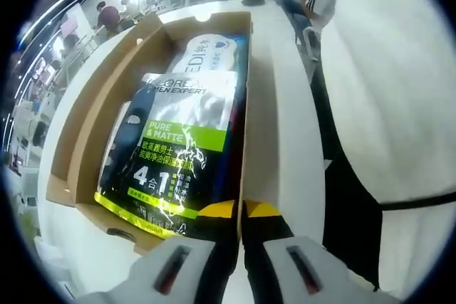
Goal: Operate the shoe box by opening the lid, removing the specified soft item, and placing it in the target area until the item is outside and the box remains undamaged.
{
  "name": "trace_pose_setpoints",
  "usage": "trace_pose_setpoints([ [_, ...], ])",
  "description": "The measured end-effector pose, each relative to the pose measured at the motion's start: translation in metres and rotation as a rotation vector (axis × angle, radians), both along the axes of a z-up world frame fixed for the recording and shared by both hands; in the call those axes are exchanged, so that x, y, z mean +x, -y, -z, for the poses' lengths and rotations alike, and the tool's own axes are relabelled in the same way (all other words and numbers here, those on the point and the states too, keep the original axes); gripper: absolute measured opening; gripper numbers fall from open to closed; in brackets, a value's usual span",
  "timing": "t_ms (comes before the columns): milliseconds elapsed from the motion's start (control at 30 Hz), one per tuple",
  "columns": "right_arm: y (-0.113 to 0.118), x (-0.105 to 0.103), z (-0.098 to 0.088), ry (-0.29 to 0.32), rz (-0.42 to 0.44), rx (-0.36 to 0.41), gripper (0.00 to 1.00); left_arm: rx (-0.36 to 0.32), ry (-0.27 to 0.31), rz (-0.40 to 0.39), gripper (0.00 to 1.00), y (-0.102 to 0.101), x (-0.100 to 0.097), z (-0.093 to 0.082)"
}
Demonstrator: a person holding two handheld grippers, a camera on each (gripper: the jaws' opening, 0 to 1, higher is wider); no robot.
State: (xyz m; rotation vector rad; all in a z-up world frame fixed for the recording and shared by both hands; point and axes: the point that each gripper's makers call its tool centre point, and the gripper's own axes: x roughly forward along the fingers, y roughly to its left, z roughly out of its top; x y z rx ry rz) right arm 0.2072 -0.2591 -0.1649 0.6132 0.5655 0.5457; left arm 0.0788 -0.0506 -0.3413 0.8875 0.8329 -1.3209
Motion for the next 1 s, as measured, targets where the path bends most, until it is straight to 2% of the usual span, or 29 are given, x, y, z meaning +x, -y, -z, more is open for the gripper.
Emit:
trace_pose_setpoints([
  [100,0.002,-0.006,0.009,-0.015,-0.007,-0.014,0.35,0.000,0.000,0.000,0.01,0.000,0.000,0.000],
  [233,-0.013,-0.022,0.006,-0.060,-0.073,0.084,0.24,0.000,-0.005,-0.002,0.01,0.000,0.000,0.000],
  [400,-0.007,-0.021,0.007,-0.045,-0.056,0.085,0.24,0.001,-0.005,-0.001,0.01,0.000,0.000,0.000],
  [500,-0.013,-0.026,0.006,-0.066,-0.072,0.122,0.25,0.001,-0.006,-0.003,0.01,0.000,0.000,0.000],
  [533,-0.017,-0.029,0.008,-0.094,-0.079,0.139,0.28,0.001,-0.006,-0.003,0.01,0.000,0.000,-0.001],
  [600,-0.027,-0.036,0.014,-0.108,-0.102,0.098,0.33,0.001,-0.004,-0.003,0.02,0.000,0.000,-0.001],
  [633,-0.035,-0.044,0.019,-0.123,-0.149,0.079,0.33,0.001,-0.004,-0.003,0.02,0.000,0.000,-0.001],
  [767,-0.053,-0.061,0.035,-0.160,-0.226,0.036,0.29,0.001,-0.005,-0.004,0.02,0.000,0.000,0.000],
  [833,-0.059,-0.066,0.041,-0.175,-0.231,0.043,0.29,0.001,-0.006,-0.007,0.02,0.000,0.000,0.000],
  [900,-0.053,-0.066,0.049,-0.193,-0.226,0.073,0.28,0.002,-0.005,-0.008,0.02,0.000,0.000,0.000],
  [1000,-0.053,-0.067,0.049,-0.210,-0.223,0.102,0.28,0.001,-0.003,-0.008,0.02,0.000,0.000,0.000],
])
